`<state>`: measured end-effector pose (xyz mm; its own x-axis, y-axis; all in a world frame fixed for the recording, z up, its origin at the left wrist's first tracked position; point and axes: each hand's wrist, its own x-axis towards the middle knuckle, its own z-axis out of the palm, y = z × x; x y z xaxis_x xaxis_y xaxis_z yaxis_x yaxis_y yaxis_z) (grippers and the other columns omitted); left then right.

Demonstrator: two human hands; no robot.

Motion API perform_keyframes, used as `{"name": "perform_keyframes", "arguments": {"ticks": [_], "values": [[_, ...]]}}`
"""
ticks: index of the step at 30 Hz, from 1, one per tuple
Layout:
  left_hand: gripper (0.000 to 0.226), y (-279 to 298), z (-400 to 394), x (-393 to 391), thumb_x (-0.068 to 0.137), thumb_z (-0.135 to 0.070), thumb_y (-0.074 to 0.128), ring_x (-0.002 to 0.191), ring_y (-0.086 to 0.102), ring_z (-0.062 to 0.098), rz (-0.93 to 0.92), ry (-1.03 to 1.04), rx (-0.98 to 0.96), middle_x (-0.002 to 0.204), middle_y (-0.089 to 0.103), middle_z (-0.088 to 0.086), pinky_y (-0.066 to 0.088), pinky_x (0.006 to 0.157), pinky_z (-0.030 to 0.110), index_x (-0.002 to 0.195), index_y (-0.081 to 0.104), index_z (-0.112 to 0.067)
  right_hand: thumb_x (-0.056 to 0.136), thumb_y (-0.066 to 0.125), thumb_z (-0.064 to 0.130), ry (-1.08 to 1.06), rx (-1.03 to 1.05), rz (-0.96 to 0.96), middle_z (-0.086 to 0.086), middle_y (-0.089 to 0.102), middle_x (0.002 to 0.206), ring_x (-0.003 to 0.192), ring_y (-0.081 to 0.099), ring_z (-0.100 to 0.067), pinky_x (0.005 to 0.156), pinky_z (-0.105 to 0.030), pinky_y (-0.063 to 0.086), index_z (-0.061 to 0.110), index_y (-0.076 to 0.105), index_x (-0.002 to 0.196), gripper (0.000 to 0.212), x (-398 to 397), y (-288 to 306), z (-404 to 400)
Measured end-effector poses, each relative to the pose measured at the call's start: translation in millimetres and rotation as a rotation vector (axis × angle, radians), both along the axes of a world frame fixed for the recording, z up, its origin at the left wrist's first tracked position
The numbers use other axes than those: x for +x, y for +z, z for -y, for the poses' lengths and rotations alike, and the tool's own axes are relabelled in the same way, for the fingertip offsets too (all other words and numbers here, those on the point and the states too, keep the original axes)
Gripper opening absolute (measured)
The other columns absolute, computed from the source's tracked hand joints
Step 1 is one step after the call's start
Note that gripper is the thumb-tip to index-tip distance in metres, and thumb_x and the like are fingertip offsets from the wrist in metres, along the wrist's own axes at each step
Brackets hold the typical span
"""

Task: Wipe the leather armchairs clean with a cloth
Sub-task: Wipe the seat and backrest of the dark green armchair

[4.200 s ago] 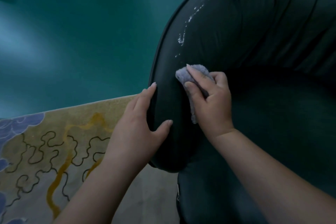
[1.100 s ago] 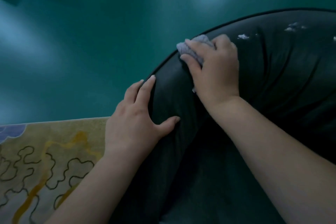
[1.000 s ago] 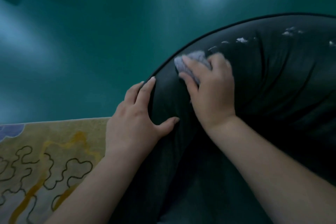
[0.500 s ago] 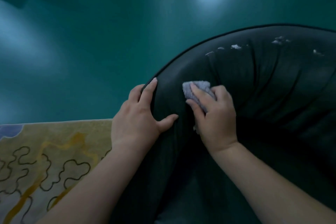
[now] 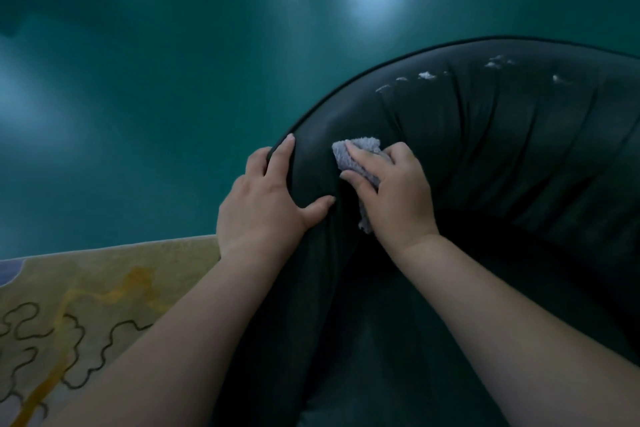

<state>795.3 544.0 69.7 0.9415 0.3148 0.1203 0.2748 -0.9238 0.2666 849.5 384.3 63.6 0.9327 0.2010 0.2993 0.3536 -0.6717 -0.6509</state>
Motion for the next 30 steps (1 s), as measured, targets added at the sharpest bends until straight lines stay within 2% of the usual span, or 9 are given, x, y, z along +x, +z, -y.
{"name": "perform_keyframes", "arguments": {"ticks": [4, 8, 13, 15, 19, 20, 24, 28, 30], "values": [[0.095, -0.8, -1.5, 1.1, 0.063, -0.081, 0.05, 0.117, 0.051, 0.021, 0.0, 0.001, 0.011, 0.142, 0.034, -0.011, 0.047, 0.081, 0.037, 0.143, 0.014, -0.043, 0.084, 0.068, 0.029, 0.03, 0.044, 0.049, -0.002, 0.041, 0.093, 0.091, 0.048, -0.024, 0.086, -0.033, 0.043, 0.022, 0.062, 0.124, 0.041, 7.6, 5.8, 8.5], [0.095, 0.7, -1.5, 0.0, 0.063, -0.084, 0.049, 0.116, 0.051, 0.018, 0.007, 0.005, 0.012, 0.139, 0.035, -0.014, 0.048, 0.079, 0.038, 0.142, 0.014, -0.046, 0.086, 0.066, 0.03, -0.065, 0.033, 0.125, -0.004, 0.04, 0.096, 0.093, 0.045, -0.023, 0.09, -0.029, 0.04, 0.022, 0.06, 0.127, 0.042, 48.0, 10.8, 20.2], [0.094, 6.6, 2.4, -1.2, 0.061, -0.083, 0.051, 0.117, 0.051, 0.016, -0.023, 0.041, -0.001, 0.139, 0.035, -0.017, 0.047, 0.079, 0.036, 0.141, 0.014, -0.05, 0.083, 0.071, 0.021, 0.093, -0.055, 0.113, -0.003, 0.038, 0.092, 0.084, 0.045, -0.024, 0.078, -0.031, 0.043, 0.019, 0.061, 0.125, 0.043, 40.9, -7.1, 47.9], [0.095, 8.6, 4.1, -2.1, 0.061, -0.084, 0.05, 0.118, 0.051, 0.017, -0.033, 0.053, 0.023, 0.14, 0.034, -0.017, 0.047, 0.08, 0.036, 0.142, 0.013, -0.05, 0.082, 0.072, 0.019, 0.132, -0.022, 0.104, -0.003, 0.039, 0.09, 0.083, 0.044, -0.022, 0.078, -0.032, 0.044, 0.016, 0.064, 0.122, 0.041, 39.2, -8.0, 62.8], [0.097, 10.4, 8.1, -1.6, 0.059, -0.084, 0.049, 0.119, 0.051, 0.017, -0.056, 0.079, 0.043, 0.142, 0.034, -0.016, 0.046, 0.085, 0.034, 0.143, 0.013, -0.05, 0.085, 0.066, 0.025, 0.125, 0.081, 0.183, -0.007, 0.043, 0.094, 0.088, 0.044, -0.023, 0.085, -0.026, 0.038, 0.018, 0.064, 0.122, 0.039, 73.6, 18.9, 50.8], [0.098, 10.7, 8.4, -1.2, 0.058, -0.084, 0.049, 0.119, 0.051, 0.017, -0.058, 0.08, 0.042, 0.142, 0.034, -0.016, 0.046, 0.086, 0.034, 0.143, 0.013, -0.05, 0.085, 0.065, 0.027, 0.158, 0.061, 0.188, -0.01, 0.046, 0.096, 0.09, 0.046, -0.025, 0.086, -0.029, 0.038, 0.021, 0.063, 0.123, 0.038, 83.6, 27.0, 40.7], [0.098, 11.6, 8.2, -0.9, 0.058, -0.085, 0.05, 0.12, 0.051, 0.017, -0.065, 0.092, 0.035, 0.141, 0.035, -0.017, 0.046, 0.086, 0.035, 0.142, 0.014, -0.05, 0.089, 0.057, 0.041, 0.295, -0.305, 0.172, -0.013, 0.048, 0.11, 0.104, 0.045, -0.032, 0.088, -0.038, 0.038, 0.034, 0.056, 0.129, 0.041, 102.0, 30.9, 24.0], [0.099, 12.8, 8.8, -0.3, 0.057, -0.085, 0.05, 0.122, 0.049, 0.016, -0.067, 0.096, 0.015, 0.142, 0.034, -0.018, 0.045, 0.089, 0.036, 0.143, 0.014, -0.05, 0.09, 0.056, 0.04, -0.002, -0.273, 0.15, -0.015, 0.048, 0.108, 0.102, 0.044, -0.034, 0.083, -0.04, 0.037, 0.033, 0.056, 0.13, 0.041, 114.1, 23.9, 51.5], [0.099, 14.7, 9.0, -0.2, 0.057, -0.084, 0.05, 0.123, 0.047, 0.016, -0.082, 0.096, -0.002, 0.143, 0.032, -0.017, 0.045, 0.09, 0.036, 0.143, 0.013, -0.051, 0.089, 0.058, 0.038, -0.035, -0.201, 0.141, -0.016, 0.049, 0.106, 0.1, 0.046, -0.035, 0.083, -0.039, 0.038, 0.03, 0.059, 0.127, 0.039, 109.0, 27.3, 44.5]]}}
